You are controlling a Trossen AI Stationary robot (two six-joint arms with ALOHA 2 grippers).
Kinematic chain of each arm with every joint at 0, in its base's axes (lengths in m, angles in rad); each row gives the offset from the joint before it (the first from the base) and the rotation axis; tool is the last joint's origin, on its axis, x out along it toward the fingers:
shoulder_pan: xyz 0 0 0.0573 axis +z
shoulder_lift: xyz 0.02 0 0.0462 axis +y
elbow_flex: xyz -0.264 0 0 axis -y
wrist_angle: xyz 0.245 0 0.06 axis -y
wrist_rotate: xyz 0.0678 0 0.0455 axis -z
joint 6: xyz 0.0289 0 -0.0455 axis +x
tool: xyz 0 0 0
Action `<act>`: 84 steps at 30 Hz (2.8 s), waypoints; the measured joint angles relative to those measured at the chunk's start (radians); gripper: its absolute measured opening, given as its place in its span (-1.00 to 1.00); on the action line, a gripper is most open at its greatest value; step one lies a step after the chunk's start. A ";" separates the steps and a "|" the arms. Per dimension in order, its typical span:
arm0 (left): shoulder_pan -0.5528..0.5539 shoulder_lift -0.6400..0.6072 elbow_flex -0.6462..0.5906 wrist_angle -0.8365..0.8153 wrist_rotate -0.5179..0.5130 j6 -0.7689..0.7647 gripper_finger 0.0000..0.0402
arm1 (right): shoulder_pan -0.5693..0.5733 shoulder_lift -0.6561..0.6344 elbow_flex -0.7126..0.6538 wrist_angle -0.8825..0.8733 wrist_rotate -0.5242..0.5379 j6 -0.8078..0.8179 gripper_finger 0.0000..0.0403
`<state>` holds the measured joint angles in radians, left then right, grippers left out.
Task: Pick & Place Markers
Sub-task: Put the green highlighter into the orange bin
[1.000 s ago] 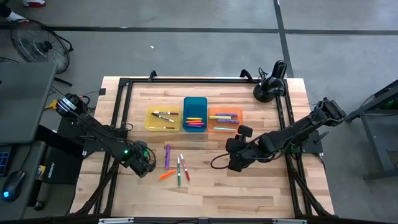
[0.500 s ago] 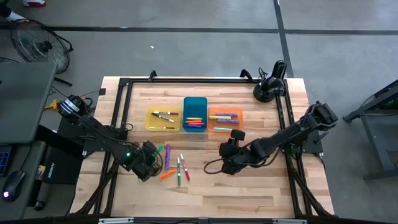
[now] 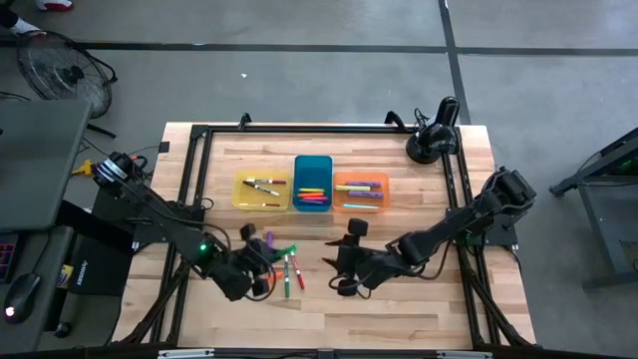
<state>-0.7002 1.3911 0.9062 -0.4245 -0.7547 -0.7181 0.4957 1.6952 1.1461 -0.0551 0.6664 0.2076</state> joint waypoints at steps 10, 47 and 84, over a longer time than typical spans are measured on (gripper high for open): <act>0.010 -0.001 0.000 0.298 -0.067 0.411 -0.70 | -0.008 0.051 0.000 0.276 -0.047 -0.187 -0.16; 0.092 0.005 0.001 0.421 0.109 0.555 -0.29 | -0.066 0.068 0.001 0.438 -0.230 -0.268 -0.73; 0.021 -0.197 -0.032 -0.419 -0.056 -0.024 0.20 | -0.517 0.062 0.433 -1.006 -0.389 -0.154 -0.73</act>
<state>-0.6796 1.1944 0.8740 -0.8433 -0.8108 -0.7417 -0.0216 1.7573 1.5787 -1.0610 0.2771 0.0534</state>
